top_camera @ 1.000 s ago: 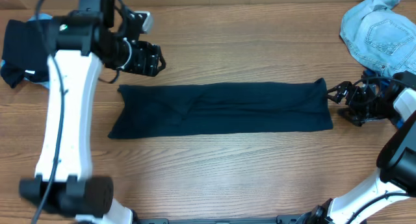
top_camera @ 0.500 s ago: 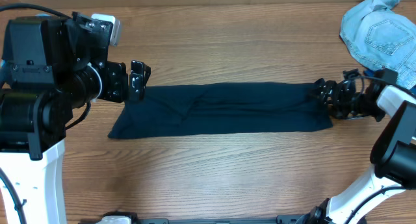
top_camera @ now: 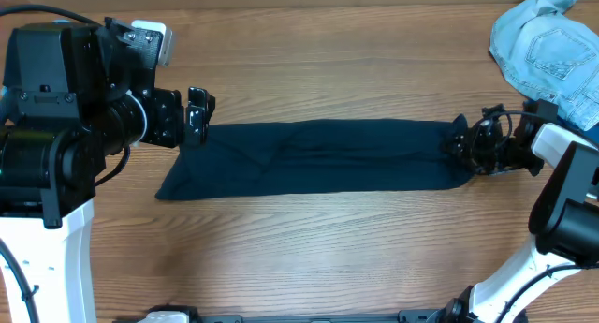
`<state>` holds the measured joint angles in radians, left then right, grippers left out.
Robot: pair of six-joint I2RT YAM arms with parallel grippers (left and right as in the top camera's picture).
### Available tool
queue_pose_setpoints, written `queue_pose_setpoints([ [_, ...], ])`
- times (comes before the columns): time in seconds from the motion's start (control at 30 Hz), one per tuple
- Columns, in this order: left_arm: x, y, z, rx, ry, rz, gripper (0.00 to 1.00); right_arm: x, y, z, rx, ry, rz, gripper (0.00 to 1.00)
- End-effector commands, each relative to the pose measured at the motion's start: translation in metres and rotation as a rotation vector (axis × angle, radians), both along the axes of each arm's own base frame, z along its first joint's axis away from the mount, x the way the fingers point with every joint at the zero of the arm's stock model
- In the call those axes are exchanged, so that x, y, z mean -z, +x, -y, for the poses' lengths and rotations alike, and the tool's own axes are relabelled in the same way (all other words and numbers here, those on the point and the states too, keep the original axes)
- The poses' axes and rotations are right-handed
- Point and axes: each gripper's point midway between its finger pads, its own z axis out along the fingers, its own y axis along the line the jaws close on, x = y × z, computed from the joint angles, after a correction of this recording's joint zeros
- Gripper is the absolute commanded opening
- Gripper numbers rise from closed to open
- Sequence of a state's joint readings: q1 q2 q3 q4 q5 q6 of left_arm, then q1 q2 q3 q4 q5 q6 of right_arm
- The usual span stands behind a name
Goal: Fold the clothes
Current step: 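Lift the strip's right end and fold it leftward with the right gripper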
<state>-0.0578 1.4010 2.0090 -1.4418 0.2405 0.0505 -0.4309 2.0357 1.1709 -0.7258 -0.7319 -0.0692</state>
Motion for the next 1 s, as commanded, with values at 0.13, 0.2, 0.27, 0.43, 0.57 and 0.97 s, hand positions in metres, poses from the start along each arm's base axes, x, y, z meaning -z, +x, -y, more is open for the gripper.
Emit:
queue_pose_setpoints([
  [0.13, 0.000, 0.002, -0.005, -0.027, 0.003, -0.001, 1.00, -0.048, 0.007, -0.016, -0.052, -0.117, 0.089, 0.22],
  [0.2, 0.000, 0.002, -0.005, -0.027, 0.003, 0.000, 1.00, -0.063, 0.007, -0.028, -0.082, -0.136, 0.118, 0.20],
  [0.27, 0.000, 0.002, -0.005, -0.027, 0.003, -0.001, 1.00, -0.071, 0.007, -0.035, -0.080, -0.152, 0.118, 0.17],
  [0.43, 0.001, 0.001, -0.005, -0.027, 0.003, -0.004, 1.00, -0.081, 0.004, -0.051, -0.094, -0.155, 0.111, 0.14],
  [0.57, 0.001, 0.001, -0.006, -0.033, 0.010, -0.004, 1.00, -0.088, 0.001, -0.065, -0.132, -0.163, 0.124, 0.15],
  [0.97, 0.002, 0.005, -0.020, -0.088, 0.069, 0.005, 1.00, -0.129, -0.012, -0.147, -0.299, -0.147, 0.215, 0.14],
])
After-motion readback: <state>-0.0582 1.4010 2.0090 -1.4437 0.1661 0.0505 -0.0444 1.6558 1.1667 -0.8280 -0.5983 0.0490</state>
